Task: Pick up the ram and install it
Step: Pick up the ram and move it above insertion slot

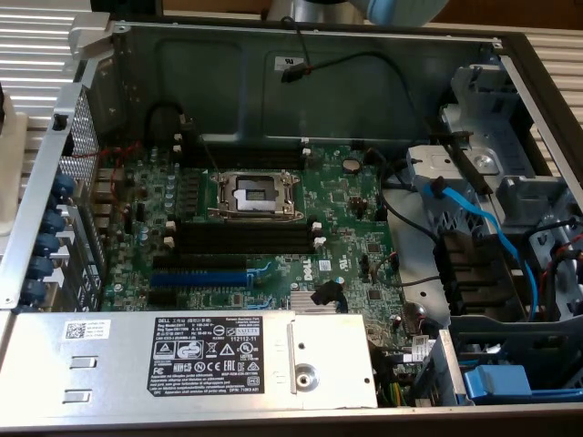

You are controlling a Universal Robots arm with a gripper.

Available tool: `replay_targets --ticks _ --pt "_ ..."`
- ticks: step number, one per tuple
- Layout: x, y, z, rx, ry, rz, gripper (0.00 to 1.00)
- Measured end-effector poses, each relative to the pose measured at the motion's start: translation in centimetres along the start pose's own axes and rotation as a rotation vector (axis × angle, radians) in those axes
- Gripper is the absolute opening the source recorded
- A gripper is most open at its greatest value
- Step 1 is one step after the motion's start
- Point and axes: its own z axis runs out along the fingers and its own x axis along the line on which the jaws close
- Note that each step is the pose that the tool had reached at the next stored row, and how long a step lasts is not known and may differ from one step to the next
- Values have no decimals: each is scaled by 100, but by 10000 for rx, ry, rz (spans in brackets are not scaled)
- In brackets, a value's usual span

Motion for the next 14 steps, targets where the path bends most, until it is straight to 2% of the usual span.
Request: replay_targets --ticks 6,14 --pt "34 -194 -200 3 -6 0 12" --pt "107 -508 -422 17 -103 -3 12"
